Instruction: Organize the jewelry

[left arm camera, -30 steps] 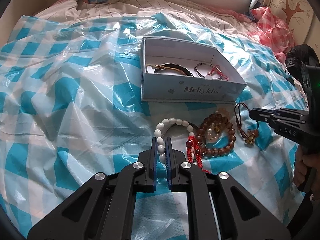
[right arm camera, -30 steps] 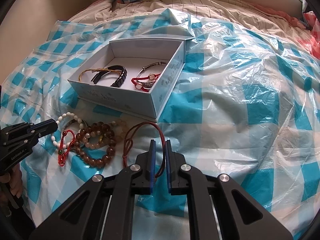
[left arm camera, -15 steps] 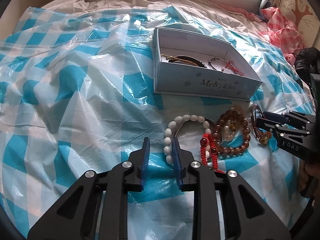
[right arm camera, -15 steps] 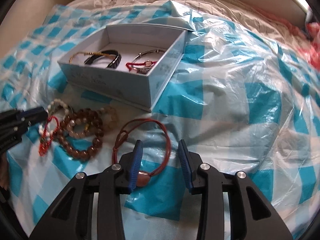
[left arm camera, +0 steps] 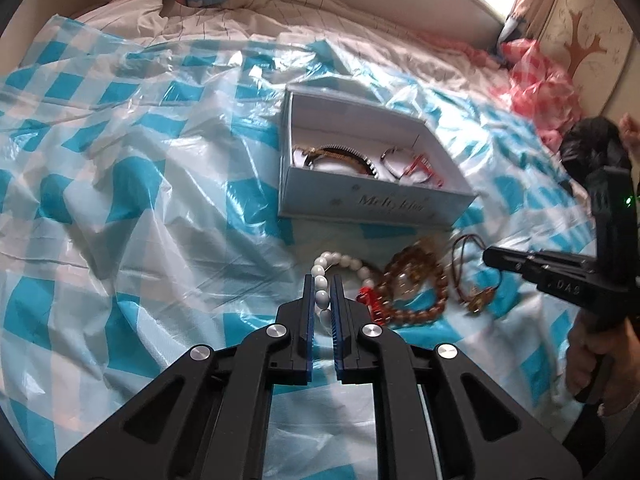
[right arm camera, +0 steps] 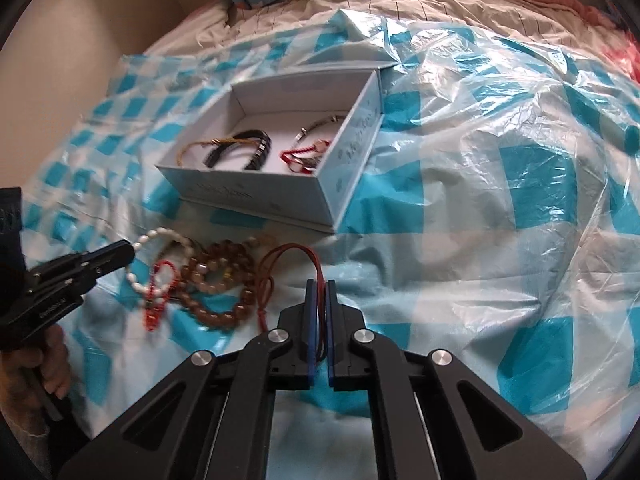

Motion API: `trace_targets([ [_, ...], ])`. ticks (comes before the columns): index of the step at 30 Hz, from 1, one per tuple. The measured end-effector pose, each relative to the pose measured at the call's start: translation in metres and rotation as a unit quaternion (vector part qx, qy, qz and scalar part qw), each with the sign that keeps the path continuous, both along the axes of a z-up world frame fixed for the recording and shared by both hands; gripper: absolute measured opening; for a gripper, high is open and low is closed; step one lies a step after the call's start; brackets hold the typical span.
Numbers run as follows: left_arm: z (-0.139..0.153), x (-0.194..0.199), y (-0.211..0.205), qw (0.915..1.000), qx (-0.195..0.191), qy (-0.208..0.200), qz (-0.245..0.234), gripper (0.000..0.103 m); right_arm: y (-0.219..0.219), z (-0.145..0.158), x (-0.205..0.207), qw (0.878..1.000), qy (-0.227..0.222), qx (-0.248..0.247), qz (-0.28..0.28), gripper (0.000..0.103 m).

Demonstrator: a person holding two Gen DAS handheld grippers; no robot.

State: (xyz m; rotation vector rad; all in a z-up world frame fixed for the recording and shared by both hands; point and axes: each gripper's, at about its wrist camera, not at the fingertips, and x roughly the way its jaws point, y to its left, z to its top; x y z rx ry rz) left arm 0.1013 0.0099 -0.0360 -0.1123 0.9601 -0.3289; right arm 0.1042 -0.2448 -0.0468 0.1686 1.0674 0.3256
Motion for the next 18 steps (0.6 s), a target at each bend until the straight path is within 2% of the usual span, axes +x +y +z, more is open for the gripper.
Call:
trace_targets([
  [2, 0.003, -0.001, 0.000, 0.9999, -0.010, -0.004, 0.000, 0.002, -0.001, 0.005, -0.002, 1.000, -0.003, 0.011, -0.002, 0.004],
  [8, 0.015, -0.004, -0.002, 0.9993, -0.024, -0.026, -0.005, 0.002, -0.005, 0.018, -0.004, 0.999, -0.015, 0.034, -0.005, 0.004],
  [13, 0.009, 0.002, 0.001, 0.9999, 0.003, -0.014, 0.006, 0.003, -0.003, 0.021, -0.006, 0.999, -0.022, 0.029, -0.001, 0.004],
  [15, 0.002, 0.005, 0.003, 0.9997, 0.018, -0.003, 0.014, 0.009, -0.002, 0.021, -0.006, 0.999, -0.024, 0.024, -0.001, 0.004],
  [18, -0.007, 0.007, 0.007, 0.9988, 0.038, 0.001, 0.032, 0.043, -0.001, 0.021, -0.006, 0.999, -0.025, 0.023, 0.000, 0.004],
])
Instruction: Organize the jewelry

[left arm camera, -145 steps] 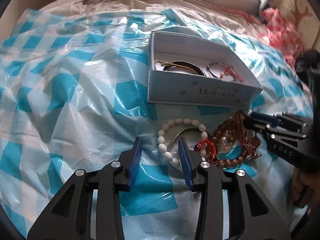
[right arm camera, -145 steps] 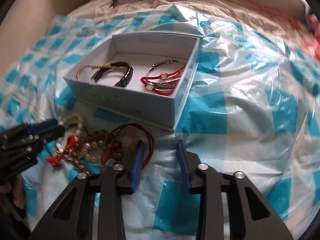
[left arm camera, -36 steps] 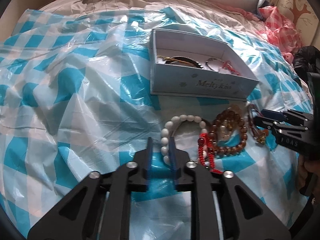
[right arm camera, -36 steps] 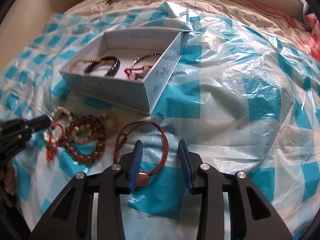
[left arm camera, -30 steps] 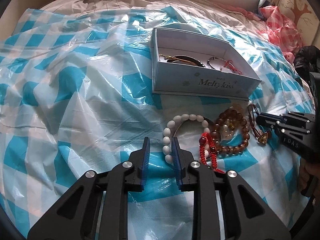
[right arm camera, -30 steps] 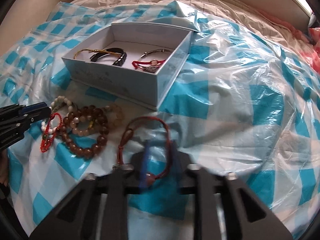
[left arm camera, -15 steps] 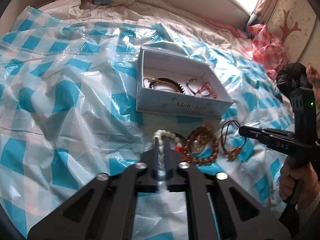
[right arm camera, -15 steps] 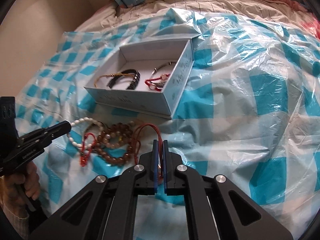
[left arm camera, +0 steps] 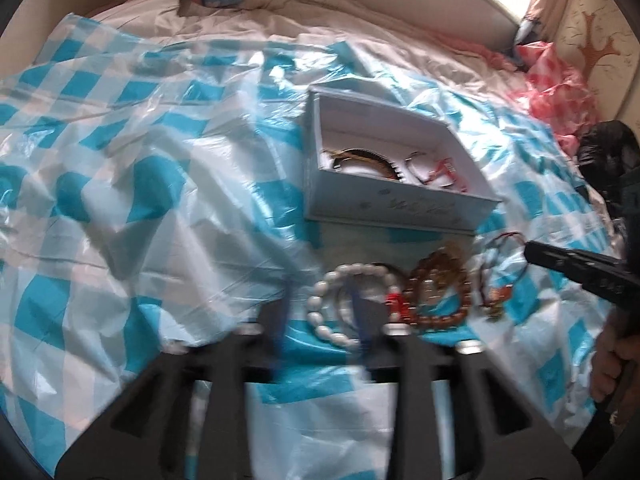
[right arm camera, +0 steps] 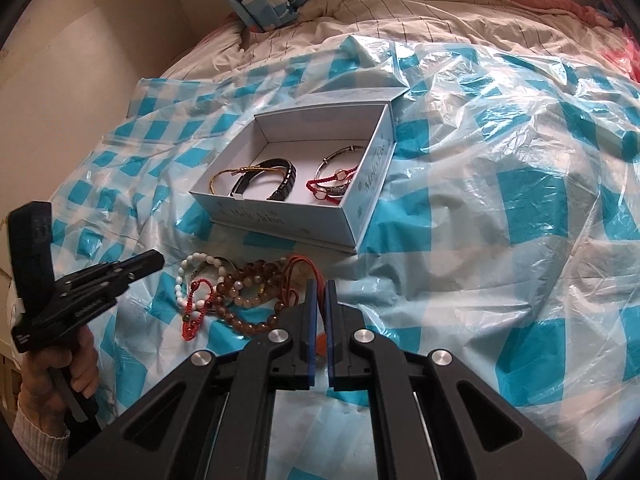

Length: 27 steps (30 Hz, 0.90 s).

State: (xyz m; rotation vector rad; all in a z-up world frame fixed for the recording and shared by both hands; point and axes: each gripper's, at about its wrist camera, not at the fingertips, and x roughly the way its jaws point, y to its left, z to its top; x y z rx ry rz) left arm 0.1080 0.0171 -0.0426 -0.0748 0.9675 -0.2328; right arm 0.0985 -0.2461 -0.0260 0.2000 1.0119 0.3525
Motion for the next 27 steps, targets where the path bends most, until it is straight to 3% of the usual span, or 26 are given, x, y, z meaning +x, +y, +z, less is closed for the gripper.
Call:
trace_targets([
  [4, -0.009, 0.003, 0.001, 0.9997, 0.023, 0.005, 0.011, 0.053, 0.000, -0.001, 0.001, 1.000, 0.002, 0.000, 0.002, 0.004],
  [10, -0.025, 0.004, -0.009, 0.9989, 0.045, 0.014, -0.006, 0.053, -0.002, -0.003, 0.002, 1.000, 0.006, 0.001, 0.003, 0.004],
  [12, -0.025, 0.002, -0.014, 0.9981, 0.058, 0.011, -0.016, 0.047, -0.002, -0.004, 0.002, 1.000, 0.007, 0.000, 0.003, 0.004],
  [13, -0.025, 0.001, -0.016, 0.9980, 0.060, 0.012, -0.020, 0.036, -0.002, -0.004, 0.002, 1.000, 0.008, 0.001, 0.003, 0.004],
  [17, -0.023, -0.001, -0.023, 0.9973, 0.058, 0.017, -0.042, 0.010, -0.002, -0.004, 0.002, 1.000, 0.007, 0.000, 0.003, 0.004],
  [20, -0.017, -0.004, -0.024, 0.9974, 0.057, 0.012, -0.044, 0.007, -0.002, -0.004, 0.002, 1.000, 0.007, 0.000, 0.003, 0.004],
  [27, 0.006, -0.006, -0.008, 0.9994, -0.017, 0.000, -0.030, 0.006, -0.004, -0.003, 0.001, 1.000, 0.005, 0.002, 0.000, 0.004],
])
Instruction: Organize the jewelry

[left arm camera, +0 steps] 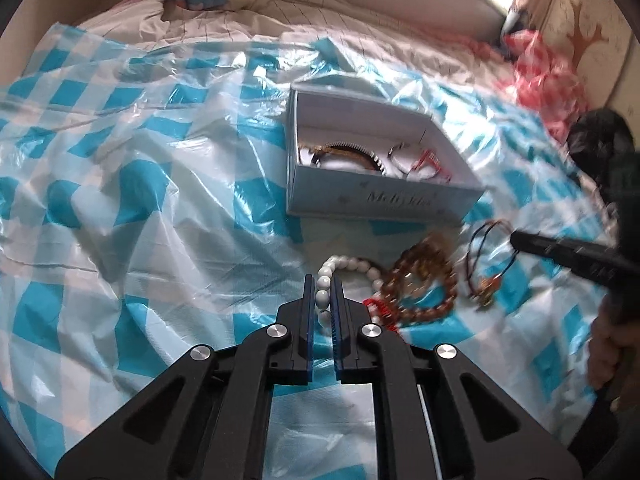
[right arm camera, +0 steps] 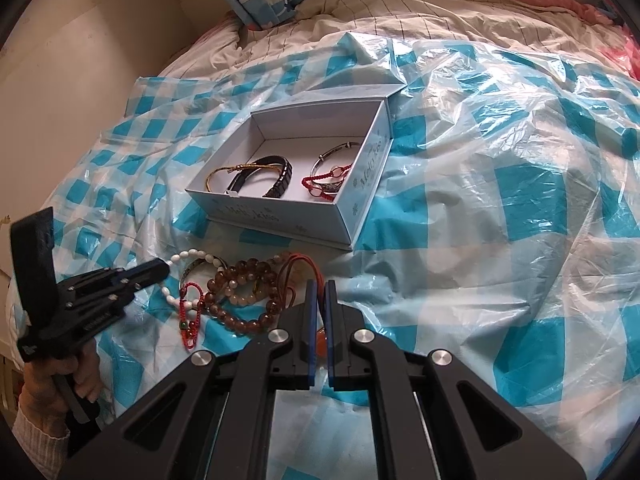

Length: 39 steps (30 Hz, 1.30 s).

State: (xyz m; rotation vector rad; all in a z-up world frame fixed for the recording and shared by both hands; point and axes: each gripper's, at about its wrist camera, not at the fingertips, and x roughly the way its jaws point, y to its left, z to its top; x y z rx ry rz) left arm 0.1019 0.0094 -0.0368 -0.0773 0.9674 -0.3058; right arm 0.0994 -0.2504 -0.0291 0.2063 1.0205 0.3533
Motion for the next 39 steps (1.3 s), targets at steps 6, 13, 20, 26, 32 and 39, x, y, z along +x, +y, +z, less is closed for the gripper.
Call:
trace_targets([
  [6, 0.012, -0.001, 0.004, 0.9979, -0.064, -0.007, -0.009, 0.006, -0.002, 0.003, -0.001, 1.000, -0.003, 0.008, -0.003, 0.004],
  [13, 0.033, -0.008, 0.000, 0.9961, -0.072, -0.050, -0.014, 0.006, -0.004, 0.011, -0.005, 1.000, -0.010, 0.024, -0.003, 0.004],
  [20, 0.049, -0.013, -0.002, 0.9937, -0.068, -0.087, -0.019, 0.006, -0.005, 0.027, -0.014, 0.999, -0.027, 0.041, -0.002, 0.004],
  [26, 0.051, -0.015, -0.006, 0.9930, -0.071, -0.090, -0.027, 0.006, -0.006, 0.039, -0.022, 0.997, -0.038, 0.064, -0.001, 0.004],
  [32, 0.056, -0.019, -0.014, 0.9913, -0.077, -0.101, -0.036, 0.006, -0.011, 0.060, -0.034, 0.994, -0.059, 0.095, -0.005, 0.004],
  [39, 0.068, -0.026, -0.023, 0.9891, -0.070, -0.122, -0.043, 0.006, -0.015, 0.071, -0.037, 0.990, -0.074, 0.118, -0.017, 0.004],
])
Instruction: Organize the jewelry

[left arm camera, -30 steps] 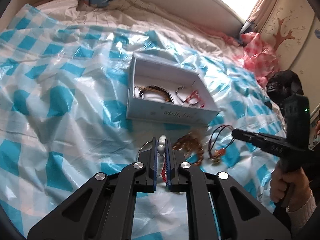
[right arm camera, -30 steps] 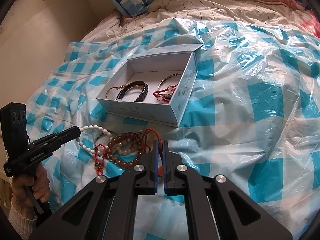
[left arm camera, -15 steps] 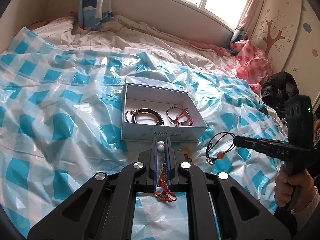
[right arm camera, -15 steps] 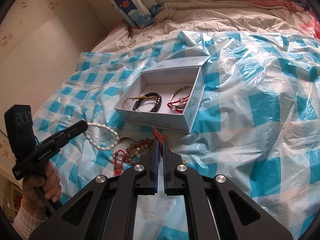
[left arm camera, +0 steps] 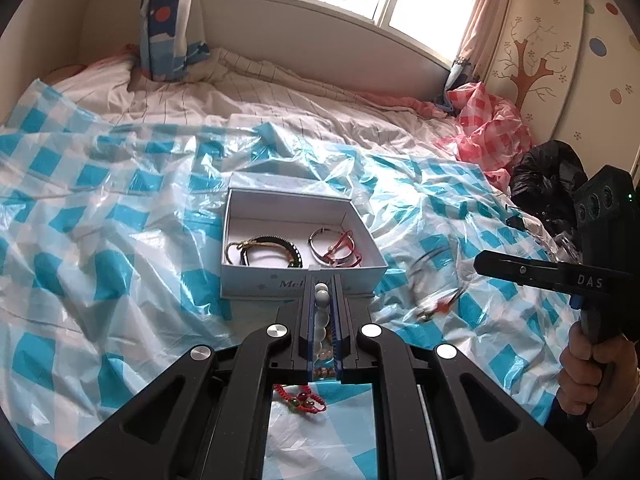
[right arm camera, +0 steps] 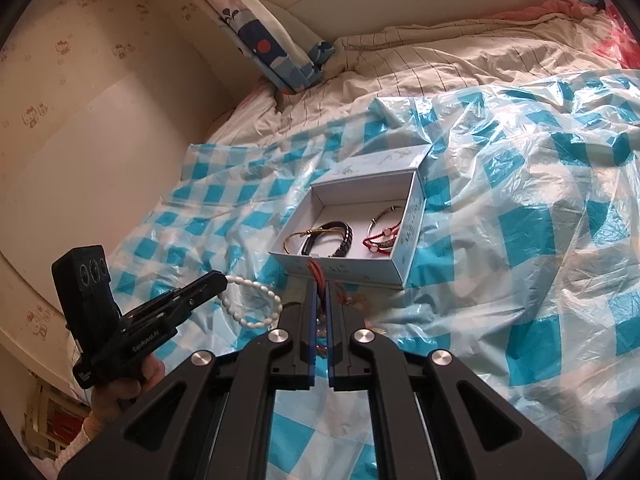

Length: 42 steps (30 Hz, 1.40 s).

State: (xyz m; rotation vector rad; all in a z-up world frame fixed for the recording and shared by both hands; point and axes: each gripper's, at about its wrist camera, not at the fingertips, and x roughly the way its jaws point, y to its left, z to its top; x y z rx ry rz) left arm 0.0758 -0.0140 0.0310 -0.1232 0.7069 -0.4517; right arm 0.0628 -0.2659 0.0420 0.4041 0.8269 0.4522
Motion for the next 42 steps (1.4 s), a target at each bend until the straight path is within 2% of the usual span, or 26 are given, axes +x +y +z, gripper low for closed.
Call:
trace_targets([
  [10, 0.010, -0.004, -0.001, 0.9999, -0.001, -0.014, -0.003, 0.006, 0.006, 0.008, -0.009, 1.000, -0.018, -0.006, -0.001, 0.004],
  [12, 0.009, -0.003, -0.001, 0.9999, -0.001, -0.010, -0.002, 0.006, 0.011, 0.007, -0.008, 1.000, -0.017, -0.024, 0.006, 0.004],
  [14, 0.006, -0.001, 0.000, 1.0000, -0.001, -0.005, -0.001, 0.006, 0.019, -0.005, -0.004, 0.997, -0.005, -0.075, 0.006, 0.005],
  [15, 0.005, -0.001, 0.000, 1.0000, -0.003, -0.002, -0.001, 0.006, 0.021, -0.014, -0.001, 0.995, 0.005, -0.098, 0.001, 0.008],
  [16, 0.005, -0.001, 0.000, 1.0000, -0.003, -0.002, -0.002, 0.006, 0.025, -0.029, 0.006, 0.992, 0.027, -0.126, 0.006, 0.026],
  [17, 0.005, -0.001, 0.000, 1.0000, -0.004, -0.002, -0.002, 0.006, 0.025, -0.041, 0.010, 0.990, 0.041, -0.137, 0.004, 0.038],
  [20, 0.005, -0.002, 0.000, 1.0000, -0.007, -0.002, -0.004, 0.006, 0.028, -0.071, 0.022, 0.983, 0.070, -0.168, -0.001, 0.038],
  [29, 0.005, -0.003, 0.000, 1.0000, -0.009, 0.001, -0.004, 0.007, 0.053, -0.114, 0.042, 0.963, 0.076, -0.257, 0.012, 0.037],
  [30, 0.004, -0.003, 0.000, 1.0000, -0.009, 0.002, -0.004, 0.007, 0.056, -0.114, 0.040, 0.960, 0.073, -0.269, 0.020, 0.032],
  [31, 0.004, -0.003, 0.000, 1.0000, -0.009, 0.003, -0.003, 0.007, 0.060, -0.114, 0.038, 0.958, 0.069, -0.278, 0.031, 0.018],
  [32, 0.003, -0.003, -0.001, 1.0000, -0.009, 0.003, -0.004, 0.007, 0.062, -0.113, 0.035, 0.956, 0.068, -0.282, 0.036, 0.011],
  [35, 0.003, -0.003, 0.000, 1.0000, -0.007, 0.002, -0.004, 0.007, 0.061, -0.110, 0.032, 0.959, 0.072, -0.270, 0.042, 0.006],
  [42, 0.001, -0.004, 0.003, 0.9999, -0.013, 0.003, -0.001, 0.007, 0.037, -0.080, 0.024, 0.987, 0.080, -0.136, 0.029, 0.006],
])
